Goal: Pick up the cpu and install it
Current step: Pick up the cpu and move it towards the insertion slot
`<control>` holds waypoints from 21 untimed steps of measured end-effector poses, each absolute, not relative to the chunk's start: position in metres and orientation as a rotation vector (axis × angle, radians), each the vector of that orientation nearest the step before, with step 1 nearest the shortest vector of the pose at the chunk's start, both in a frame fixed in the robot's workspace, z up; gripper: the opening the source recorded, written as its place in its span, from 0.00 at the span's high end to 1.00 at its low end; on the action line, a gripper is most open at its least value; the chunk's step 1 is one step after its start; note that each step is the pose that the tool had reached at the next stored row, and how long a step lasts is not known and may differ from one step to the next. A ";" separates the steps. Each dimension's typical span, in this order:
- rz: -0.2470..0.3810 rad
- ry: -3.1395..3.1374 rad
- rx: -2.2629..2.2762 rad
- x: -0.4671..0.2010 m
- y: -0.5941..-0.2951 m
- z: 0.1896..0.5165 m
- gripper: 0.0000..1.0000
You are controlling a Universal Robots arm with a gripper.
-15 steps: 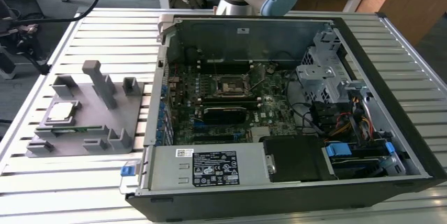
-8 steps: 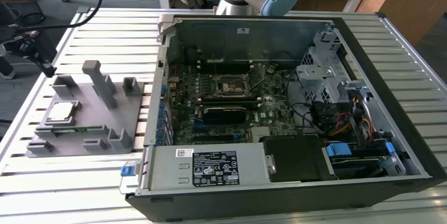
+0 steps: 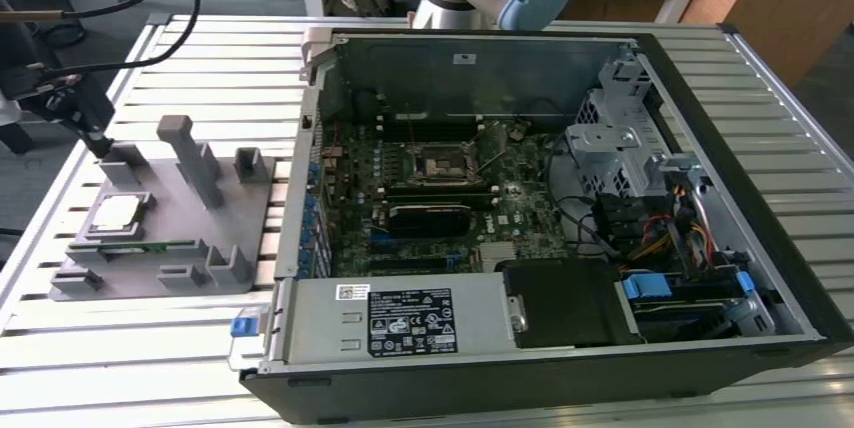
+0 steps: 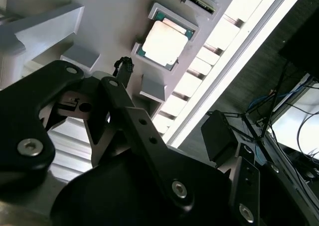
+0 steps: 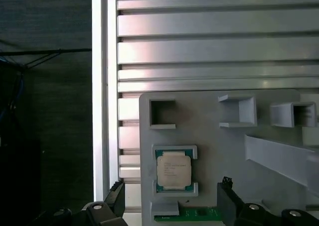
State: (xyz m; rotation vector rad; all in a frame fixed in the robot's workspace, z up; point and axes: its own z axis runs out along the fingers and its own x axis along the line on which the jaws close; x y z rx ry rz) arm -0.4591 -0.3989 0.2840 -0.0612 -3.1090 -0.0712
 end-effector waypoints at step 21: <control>-0.066 -3.111 0.063 -0.460 -0.400 0.249 0.18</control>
